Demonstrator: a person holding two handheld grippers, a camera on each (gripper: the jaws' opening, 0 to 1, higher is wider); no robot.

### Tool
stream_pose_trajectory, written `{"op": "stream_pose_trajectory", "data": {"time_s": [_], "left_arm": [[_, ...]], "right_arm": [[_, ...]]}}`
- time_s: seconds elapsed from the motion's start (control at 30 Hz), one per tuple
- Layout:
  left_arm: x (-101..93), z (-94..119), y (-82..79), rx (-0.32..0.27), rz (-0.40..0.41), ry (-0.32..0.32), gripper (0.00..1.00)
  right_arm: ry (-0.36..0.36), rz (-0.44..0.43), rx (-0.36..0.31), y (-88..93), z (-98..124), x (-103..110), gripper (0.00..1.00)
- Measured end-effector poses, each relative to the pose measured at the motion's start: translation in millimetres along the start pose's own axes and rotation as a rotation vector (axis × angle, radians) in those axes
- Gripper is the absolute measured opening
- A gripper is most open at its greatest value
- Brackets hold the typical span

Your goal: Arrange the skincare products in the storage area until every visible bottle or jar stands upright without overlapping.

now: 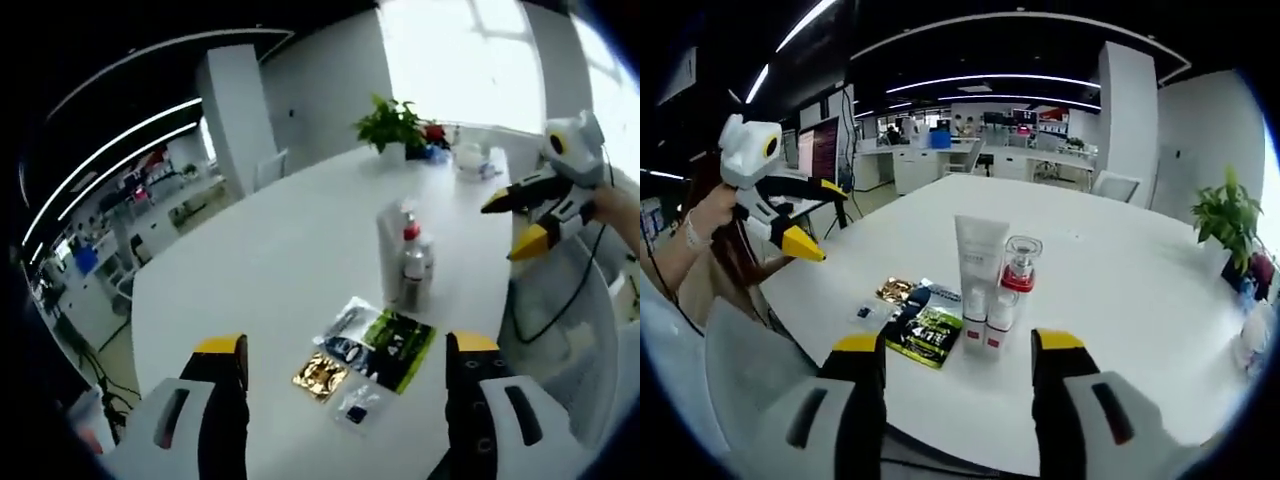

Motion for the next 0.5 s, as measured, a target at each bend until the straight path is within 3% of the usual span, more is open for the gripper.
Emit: {"op": "stream_pose_trajectory", "data": {"time_s": [0.17, 0.5], "left_arm": [[-0.3, 10, 4.8, -0.028, 0.028, -0.023, 0.84], [-8.4, 23, 14.1, -0.071, 0.078, -0.038, 0.92]], "right_arm": [[-0.035, 0.010, -0.044, -4.2, -4, 3, 0.67], [-0.049, 0.017, -0.054, 1.9, -4, 5, 0.78]]}}
Point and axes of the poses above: the point that each gripper's makers call its tool centre point, and the gripper's own axes: z roughly backward along the fingers, x roughly to its left, y roughly out of its underside, the point moved 5 cm from there along z, roughly backward along the fingers, and after that the axes turned 15 degrees about -y, right-handed, at the moved point
